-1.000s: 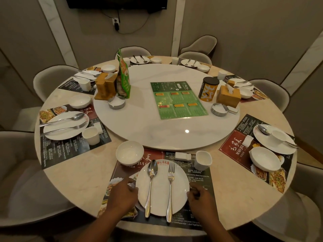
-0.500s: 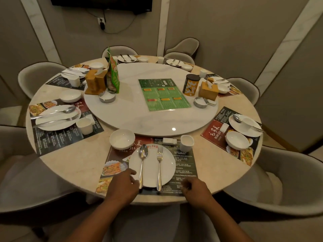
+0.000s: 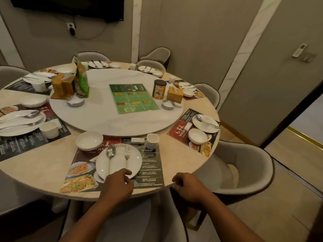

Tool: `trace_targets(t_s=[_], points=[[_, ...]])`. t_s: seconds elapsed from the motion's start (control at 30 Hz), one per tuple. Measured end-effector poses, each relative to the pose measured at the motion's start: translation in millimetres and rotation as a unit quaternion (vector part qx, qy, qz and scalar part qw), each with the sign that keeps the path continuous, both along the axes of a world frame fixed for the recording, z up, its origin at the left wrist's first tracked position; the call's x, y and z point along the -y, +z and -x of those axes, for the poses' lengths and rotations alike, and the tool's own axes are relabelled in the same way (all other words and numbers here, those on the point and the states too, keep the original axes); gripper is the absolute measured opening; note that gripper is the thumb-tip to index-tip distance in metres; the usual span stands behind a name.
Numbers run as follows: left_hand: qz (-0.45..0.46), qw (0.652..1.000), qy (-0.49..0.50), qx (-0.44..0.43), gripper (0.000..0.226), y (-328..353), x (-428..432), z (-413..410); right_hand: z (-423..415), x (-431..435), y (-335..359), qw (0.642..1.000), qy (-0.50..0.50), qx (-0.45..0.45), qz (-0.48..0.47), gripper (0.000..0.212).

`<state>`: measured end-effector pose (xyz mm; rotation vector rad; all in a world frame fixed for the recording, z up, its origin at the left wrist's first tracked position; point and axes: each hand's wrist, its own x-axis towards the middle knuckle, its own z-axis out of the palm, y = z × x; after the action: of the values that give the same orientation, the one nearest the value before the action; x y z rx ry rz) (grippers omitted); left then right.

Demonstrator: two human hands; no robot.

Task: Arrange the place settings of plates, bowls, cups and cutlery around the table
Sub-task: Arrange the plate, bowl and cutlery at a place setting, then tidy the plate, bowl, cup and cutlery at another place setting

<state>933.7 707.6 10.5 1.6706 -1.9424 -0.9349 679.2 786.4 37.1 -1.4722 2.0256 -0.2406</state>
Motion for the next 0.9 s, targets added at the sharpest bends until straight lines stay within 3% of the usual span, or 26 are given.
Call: trace_targets(t_s=[0.23,0.53,0.9], points=[[0.006,0.999,-0.013,-0.029,0.021,1,0,133,117,-8,6,0.999,0.028,-0.016,0.02,0.026],[-0.035,0.999,-0.005,-0.032,0.048,-9,-14,316,275,0,21,0.996,0.037,-0.02,0.076,0.02],[-0.039,0.995,0.08,-0.04,0.064,-5,49,394,350,123,31,0.989,0.073,-0.02,0.13,0.028]])
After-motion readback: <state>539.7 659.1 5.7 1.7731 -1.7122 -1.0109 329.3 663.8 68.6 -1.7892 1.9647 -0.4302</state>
